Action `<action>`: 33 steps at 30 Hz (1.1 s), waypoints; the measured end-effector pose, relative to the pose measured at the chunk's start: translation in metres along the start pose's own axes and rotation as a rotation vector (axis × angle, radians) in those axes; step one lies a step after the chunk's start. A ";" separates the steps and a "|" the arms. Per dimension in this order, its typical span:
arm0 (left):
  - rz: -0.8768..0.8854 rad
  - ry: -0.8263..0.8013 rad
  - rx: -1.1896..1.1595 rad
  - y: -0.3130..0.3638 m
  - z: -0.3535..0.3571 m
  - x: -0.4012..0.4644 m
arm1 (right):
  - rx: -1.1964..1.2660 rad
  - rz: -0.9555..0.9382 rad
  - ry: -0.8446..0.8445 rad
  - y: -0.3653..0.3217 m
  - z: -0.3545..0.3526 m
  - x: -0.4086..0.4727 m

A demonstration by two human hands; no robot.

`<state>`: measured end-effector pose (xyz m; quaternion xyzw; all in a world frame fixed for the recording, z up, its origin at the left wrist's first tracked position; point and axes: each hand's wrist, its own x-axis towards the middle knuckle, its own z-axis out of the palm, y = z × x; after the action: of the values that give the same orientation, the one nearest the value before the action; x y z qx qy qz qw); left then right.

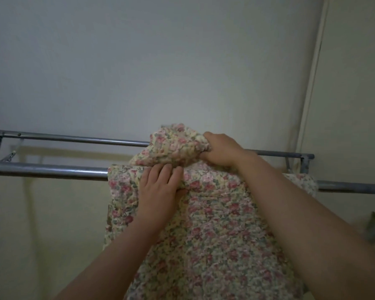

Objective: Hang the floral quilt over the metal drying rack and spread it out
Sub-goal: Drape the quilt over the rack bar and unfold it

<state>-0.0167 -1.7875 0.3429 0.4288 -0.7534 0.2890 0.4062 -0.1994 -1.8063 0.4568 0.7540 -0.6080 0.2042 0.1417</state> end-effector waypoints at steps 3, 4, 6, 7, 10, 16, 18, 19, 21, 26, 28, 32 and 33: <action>0.007 0.015 -0.016 -0.001 0.001 0.000 | 0.135 0.000 0.002 0.002 0.017 -0.020; 0.011 0.020 -0.017 -0.001 0.001 -0.001 | 0.139 -0.010 0.015 0.003 0.022 -0.029; 0.011 0.043 -0.015 -0.002 0.002 0.000 | 0.060 -0.072 0.081 0.004 0.030 -0.045; 0.013 0.054 -0.018 -0.001 0.003 0.000 | 0.003 -0.097 0.129 0.004 0.034 -0.052; 0.024 0.074 -0.027 -0.003 0.003 -0.001 | -0.113 -0.164 0.326 0.002 0.043 -0.070; 0.058 0.118 -0.016 -0.004 0.006 -0.002 | -0.227 0.039 0.752 0.045 0.061 -0.110; 0.063 0.120 -0.008 -0.005 0.008 -0.002 | -0.227 0.132 0.779 0.055 0.065 -0.115; 0.065 0.117 -0.008 -0.006 0.008 -0.002 | -0.228 0.161 0.785 0.056 0.067 -0.115; 0.073 0.109 -0.025 -0.007 0.008 -0.002 | -0.233 0.193 0.804 0.053 0.070 -0.112; -0.026 0.182 -0.063 -0.016 0.012 -0.018 | -0.284 0.171 0.836 0.055 0.073 -0.112; -0.259 0.255 -0.132 -0.024 0.014 -0.035 | -0.292 0.159 0.840 0.056 0.075 -0.113; -0.883 0.331 -0.424 -0.030 0.012 -0.049 | -0.300 0.158 0.846 0.058 0.077 -0.112; -0.998 0.306 -0.507 -0.029 0.012 -0.047 | -0.294 0.156 0.849 0.058 0.077 -0.111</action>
<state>0.0192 -1.7909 0.2993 0.5748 -0.4384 -0.0682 0.6876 -0.2653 -1.7596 0.3337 0.5274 -0.5737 0.4168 0.4680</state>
